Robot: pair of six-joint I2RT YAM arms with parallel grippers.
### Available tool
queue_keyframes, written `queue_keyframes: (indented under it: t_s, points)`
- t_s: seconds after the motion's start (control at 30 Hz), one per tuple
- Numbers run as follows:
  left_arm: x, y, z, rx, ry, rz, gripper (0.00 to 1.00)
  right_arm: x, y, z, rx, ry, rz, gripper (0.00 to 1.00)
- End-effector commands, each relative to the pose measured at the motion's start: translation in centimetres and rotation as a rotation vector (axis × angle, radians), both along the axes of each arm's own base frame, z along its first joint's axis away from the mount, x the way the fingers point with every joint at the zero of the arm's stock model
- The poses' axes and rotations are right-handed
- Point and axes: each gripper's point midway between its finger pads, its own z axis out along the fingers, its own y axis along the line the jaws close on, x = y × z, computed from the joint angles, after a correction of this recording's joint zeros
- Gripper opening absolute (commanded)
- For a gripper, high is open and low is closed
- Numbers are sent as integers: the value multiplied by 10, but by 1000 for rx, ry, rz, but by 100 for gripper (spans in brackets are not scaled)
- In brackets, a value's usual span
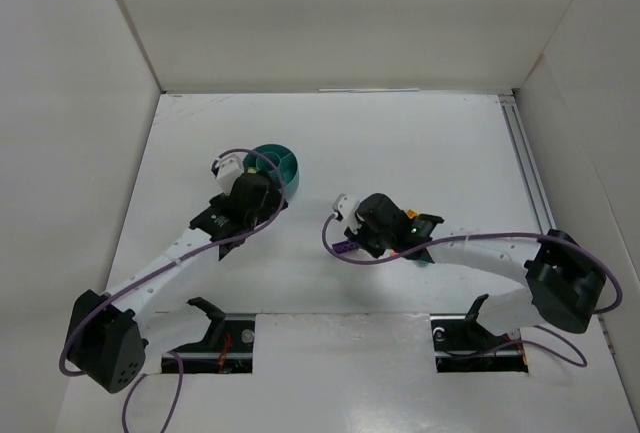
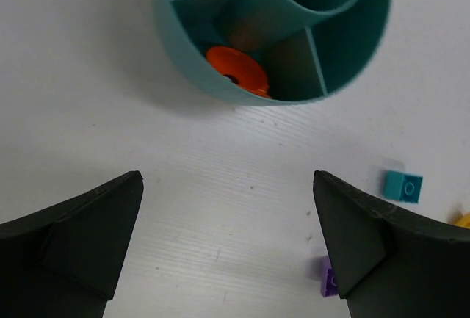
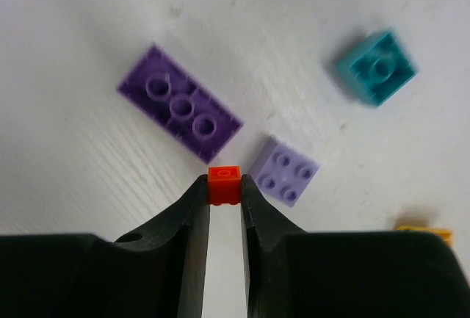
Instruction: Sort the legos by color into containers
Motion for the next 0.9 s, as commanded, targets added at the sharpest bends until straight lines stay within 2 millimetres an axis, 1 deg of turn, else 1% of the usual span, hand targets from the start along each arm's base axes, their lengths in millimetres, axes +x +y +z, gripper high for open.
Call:
queue_keyframes:
  t_s: [0.0,0.03,0.07,0.1,0.13,0.17,0.2,0.23,0.27,0.3,0.37,0.4,0.47,0.5,0.53,0.63,0.7,0.73,0.77,0.87]
  points:
    - [-5,34,9,-37,2,232,100,29,38,64,112,-167,60,12]
    - [-8,38,9,-49,-6,253,100,38,50,85,134,-217,75,12]
    - [-7,42,14,-67,-23,279,100,47,55,88,112,-243,86,12]
    - [-10,47,11,-60,-23,296,100,54,60,95,110,-266,89,12]
    - [-14,50,16,-89,-35,328,100,60,67,102,112,-286,101,11]
    - [-16,51,16,-93,-40,328,100,73,83,118,124,-321,117,11]
    - [-16,53,21,-99,-57,334,100,79,90,125,129,-337,125,11]
    - [-17,59,21,-85,-73,352,100,84,100,133,146,-357,141,11]
    - [-20,63,24,-99,-84,376,100,95,114,157,188,-401,141,11]
    - [-21,66,23,-91,-83,391,100,103,124,150,175,-391,143,11]
    - [-23,75,23,-76,-86,422,100,114,142,156,188,-405,157,11]
    - [-25,76,21,-67,-77,422,100,122,158,156,198,-398,171,11]
    - [-25,78,22,-68,-84,436,100,132,172,157,214,-396,160,11]
    - [-26,78,21,-61,-77,436,100,139,182,171,240,-410,151,11]
    - [-26,78,19,-55,-70,436,100,143,189,155,224,-381,145,11]
    - [-26,78,19,-55,-70,436,100,154,205,152,234,-367,130,11]
    - [-26,78,19,-55,-70,436,100,157,211,148,241,-346,114,11]
    - [-26,78,19,-55,-70,436,100,160,215,152,245,-350,113,11]
    - [-27,79,15,-49,-64,436,100,160,219,144,246,-331,115,11]
    - [-25,78,17,-56,-71,436,100,160,225,140,261,-312,112,11]
